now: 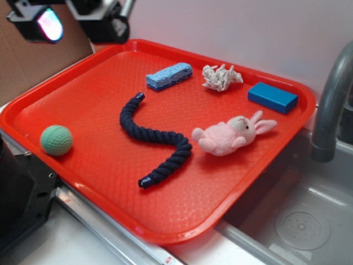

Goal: Grab the blue block.

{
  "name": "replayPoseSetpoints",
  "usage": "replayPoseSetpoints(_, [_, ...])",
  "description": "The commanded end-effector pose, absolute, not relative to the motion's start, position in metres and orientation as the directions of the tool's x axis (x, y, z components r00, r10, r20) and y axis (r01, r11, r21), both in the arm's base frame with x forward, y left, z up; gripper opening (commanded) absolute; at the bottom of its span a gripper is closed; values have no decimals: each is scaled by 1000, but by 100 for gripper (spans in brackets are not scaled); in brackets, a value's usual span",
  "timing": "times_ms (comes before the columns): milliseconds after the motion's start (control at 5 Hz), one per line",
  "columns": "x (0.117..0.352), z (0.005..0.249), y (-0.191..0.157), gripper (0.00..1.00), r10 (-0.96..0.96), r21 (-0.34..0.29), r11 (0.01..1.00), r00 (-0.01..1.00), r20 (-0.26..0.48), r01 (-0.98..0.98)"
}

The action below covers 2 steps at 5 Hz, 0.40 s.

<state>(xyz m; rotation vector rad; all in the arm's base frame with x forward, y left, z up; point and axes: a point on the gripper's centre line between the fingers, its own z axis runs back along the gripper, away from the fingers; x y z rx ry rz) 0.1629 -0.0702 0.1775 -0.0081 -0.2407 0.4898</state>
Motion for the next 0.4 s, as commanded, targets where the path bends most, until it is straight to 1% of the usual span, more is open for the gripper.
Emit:
replayPoseSetpoints(0, [262, 133, -82, 100, 570, -158, 819, 753, 329, -551])
replayPoseSetpoints(200, [285, 113, -86, 100, 583, -177, 812, 759, 290, -556])
